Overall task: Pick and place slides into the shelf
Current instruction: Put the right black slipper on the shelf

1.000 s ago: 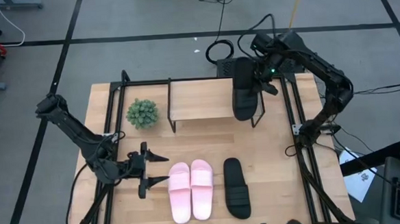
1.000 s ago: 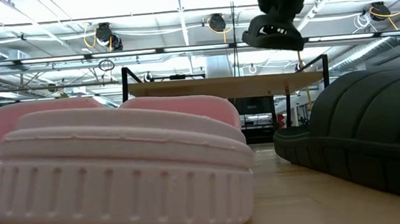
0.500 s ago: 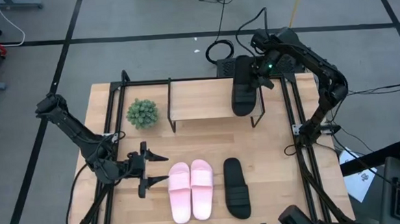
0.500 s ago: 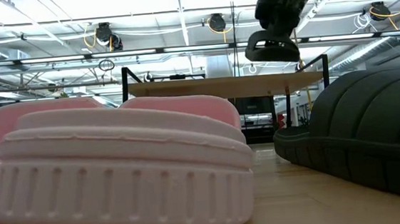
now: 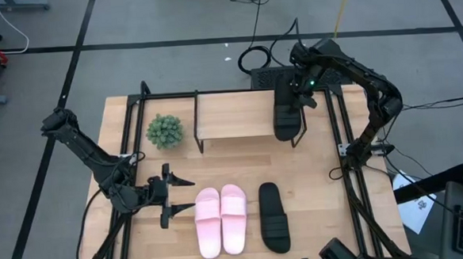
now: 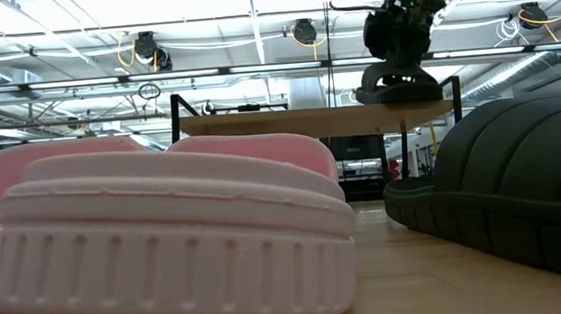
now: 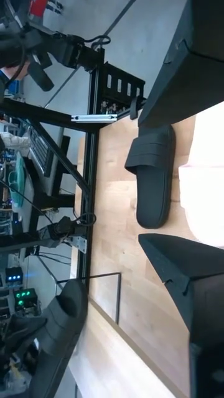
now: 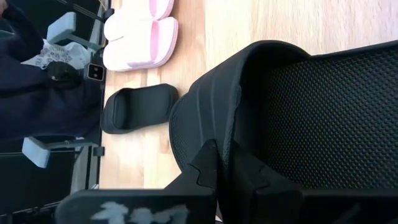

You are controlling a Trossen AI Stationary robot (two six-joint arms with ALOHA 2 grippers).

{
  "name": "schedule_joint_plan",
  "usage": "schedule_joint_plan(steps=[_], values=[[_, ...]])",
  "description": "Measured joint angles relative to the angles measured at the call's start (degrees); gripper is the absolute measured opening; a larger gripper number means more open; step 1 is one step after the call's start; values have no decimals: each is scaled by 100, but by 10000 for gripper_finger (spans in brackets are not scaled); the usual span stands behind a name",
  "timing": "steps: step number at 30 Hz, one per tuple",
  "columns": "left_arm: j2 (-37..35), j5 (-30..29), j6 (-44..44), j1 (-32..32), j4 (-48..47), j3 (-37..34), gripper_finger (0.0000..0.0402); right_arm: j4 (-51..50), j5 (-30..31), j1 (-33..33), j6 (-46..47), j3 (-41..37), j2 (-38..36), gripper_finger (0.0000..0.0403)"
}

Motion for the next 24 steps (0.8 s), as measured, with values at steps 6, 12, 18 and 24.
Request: schedule_joint_plan(steps=[6,12,18,24], values=[[0,-65,14,0,-2,0,294,4,13,0,-65,0,-2,1],[0,-65,13,0,-2,0,294,8,39,34,-118,0,18,1],[0,-65,11,-1,-4,0,294,-4,247,42,72,0,181,1],[0,-65,9,-2,-7,0,294,66,305,69,307,0,174,14]])
